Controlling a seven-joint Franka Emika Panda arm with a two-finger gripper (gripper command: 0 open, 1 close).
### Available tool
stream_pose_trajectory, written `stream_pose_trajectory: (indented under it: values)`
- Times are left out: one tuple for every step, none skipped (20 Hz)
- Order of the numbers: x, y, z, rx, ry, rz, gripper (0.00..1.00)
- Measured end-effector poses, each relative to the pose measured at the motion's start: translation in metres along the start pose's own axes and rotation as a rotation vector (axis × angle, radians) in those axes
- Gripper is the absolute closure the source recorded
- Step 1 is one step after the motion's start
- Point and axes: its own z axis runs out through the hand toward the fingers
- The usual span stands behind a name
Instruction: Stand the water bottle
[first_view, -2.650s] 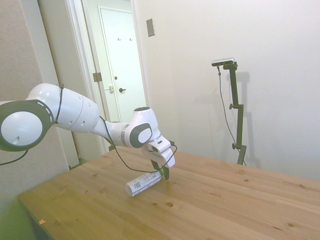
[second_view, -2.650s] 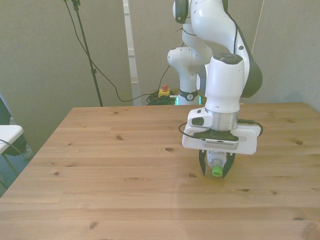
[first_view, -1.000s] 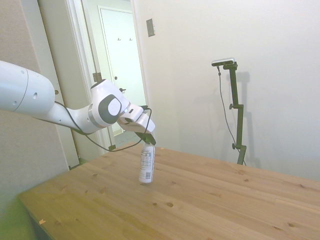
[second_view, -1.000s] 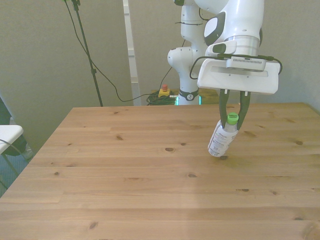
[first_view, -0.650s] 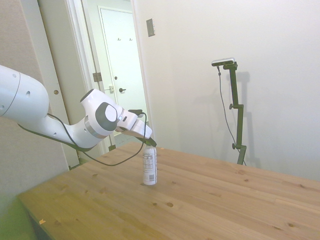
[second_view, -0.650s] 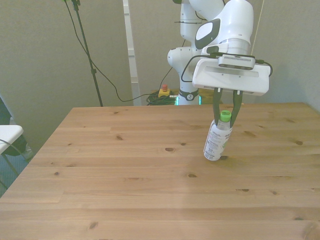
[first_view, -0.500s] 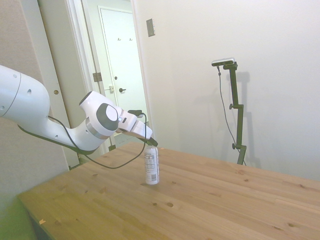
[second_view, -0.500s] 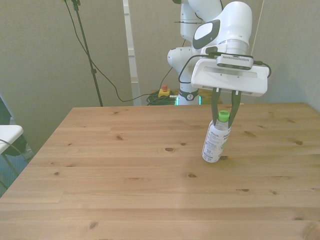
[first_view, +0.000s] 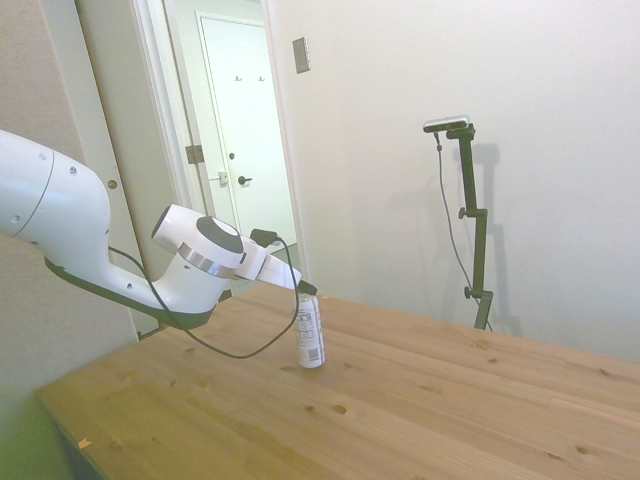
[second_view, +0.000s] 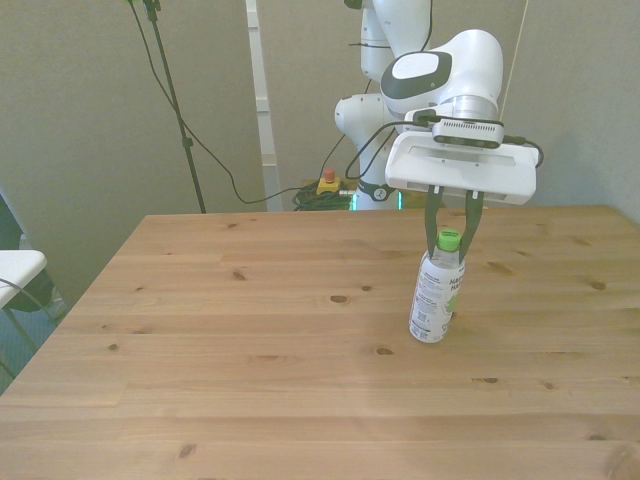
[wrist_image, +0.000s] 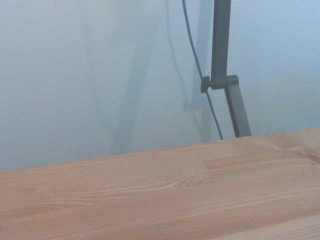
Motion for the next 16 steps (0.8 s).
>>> stream_pose_trajectory:
  values:
    - [-0.0018,0.0009,0.0017,0.003,0.002,0.004,1.0]
    - [-0.0035,0.0021,0.0034,0.006,0.003,0.007,1.0]
    - [-0.003,0.0019,0.0038,0.012,0.006,0.01,1.0]
    - [-0.0031,0.0031,0.0046,0.014,0.007,0.014,1.0]
    - [-0.0024,0.0039,0.0051,0.017,0.007,0.019,1.0]
    - [-0.0017,0.0048,0.0056,0.019,0.006,0.022,1.0]
    - [-0.001,0.0054,0.0058,0.02,0.006,0.026,0.0]
    - [-0.0006,0.0057,0.006,0.02,0.005,0.027,0.0]
    - [-0.0007,0.0059,0.0061,0.02,0.005,0.027,0.0]
    - [-0.0007,0.0059,0.0061,0.02,0.005,0.027,0.0]
    - [-0.0007,0.0059,0.0061,0.02,0.005,0.027,0.0]
    - [-0.0007,0.006,0.0061,0.02,0.005,0.027,0.0]
    - [-0.0007,0.0061,0.006,0.02,0.005,0.027,0.0]
    - [-0.0006,0.0062,0.0059,0.02,0.005,0.027,0.0]
    - [-0.0006,0.0066,0.006,0.019,0.005,0.027,0.0]
    - [-0.0001,0.0071,0.0061,0.018,0.005,0.028,0.0]
